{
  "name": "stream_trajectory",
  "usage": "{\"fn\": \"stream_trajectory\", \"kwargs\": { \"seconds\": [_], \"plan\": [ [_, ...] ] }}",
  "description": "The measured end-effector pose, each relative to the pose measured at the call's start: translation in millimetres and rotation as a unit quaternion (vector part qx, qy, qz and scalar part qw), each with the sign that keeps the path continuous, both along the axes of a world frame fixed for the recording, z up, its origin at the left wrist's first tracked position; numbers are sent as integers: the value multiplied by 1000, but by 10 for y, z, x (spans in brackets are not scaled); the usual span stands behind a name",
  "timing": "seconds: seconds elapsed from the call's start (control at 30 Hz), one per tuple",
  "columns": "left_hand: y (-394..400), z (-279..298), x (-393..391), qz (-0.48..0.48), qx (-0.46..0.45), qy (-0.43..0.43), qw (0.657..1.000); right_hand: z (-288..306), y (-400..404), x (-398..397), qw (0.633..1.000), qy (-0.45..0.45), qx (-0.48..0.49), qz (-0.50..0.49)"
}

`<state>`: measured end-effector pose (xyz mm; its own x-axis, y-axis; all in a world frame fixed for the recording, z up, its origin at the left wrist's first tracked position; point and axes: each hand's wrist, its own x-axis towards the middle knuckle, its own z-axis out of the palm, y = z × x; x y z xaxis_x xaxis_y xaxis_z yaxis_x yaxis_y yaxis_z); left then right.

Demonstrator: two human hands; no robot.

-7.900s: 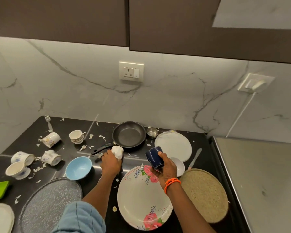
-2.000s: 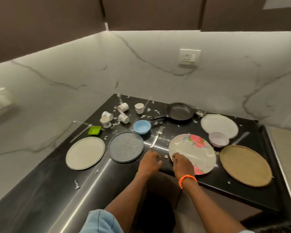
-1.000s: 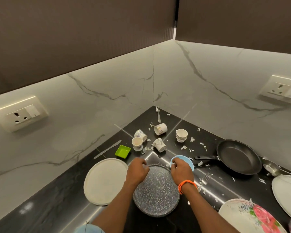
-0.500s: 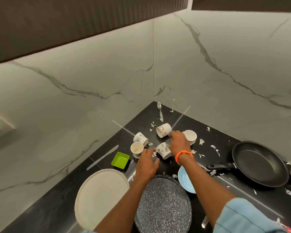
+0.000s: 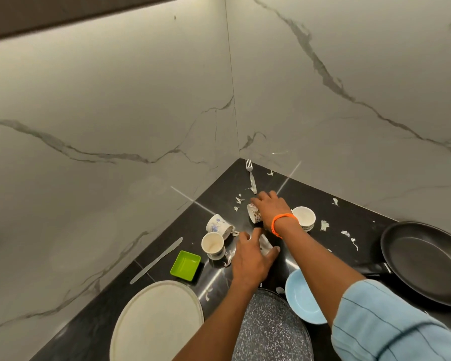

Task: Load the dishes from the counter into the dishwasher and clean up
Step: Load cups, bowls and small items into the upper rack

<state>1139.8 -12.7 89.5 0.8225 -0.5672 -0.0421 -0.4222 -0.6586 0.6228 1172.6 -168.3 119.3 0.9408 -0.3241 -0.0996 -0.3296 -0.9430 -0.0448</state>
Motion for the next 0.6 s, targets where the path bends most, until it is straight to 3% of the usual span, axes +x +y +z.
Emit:
{"fn": "stream_trajectory", "kwargs": {
  "seconds": [0.13, 0.3, 0.47, 0.6],
  "plan": [
    [-7, -85, 3, 17, -31, 44, 998, -123, -21, -93, 1000, -12, -12, -22],
    [-25, -89, 40, 89, -43, 114, 989, -192, -30, -203, 993, -63, 75, -66],
    [82, -123, 181, 141, -65, 174, 972, -44, 61, -318, 946, -183, 238, -120],
    [100, 5, 156, 182, -134, 185, 956, 231, 53, -536, 919, -259, 273, -121]
  ]
}}
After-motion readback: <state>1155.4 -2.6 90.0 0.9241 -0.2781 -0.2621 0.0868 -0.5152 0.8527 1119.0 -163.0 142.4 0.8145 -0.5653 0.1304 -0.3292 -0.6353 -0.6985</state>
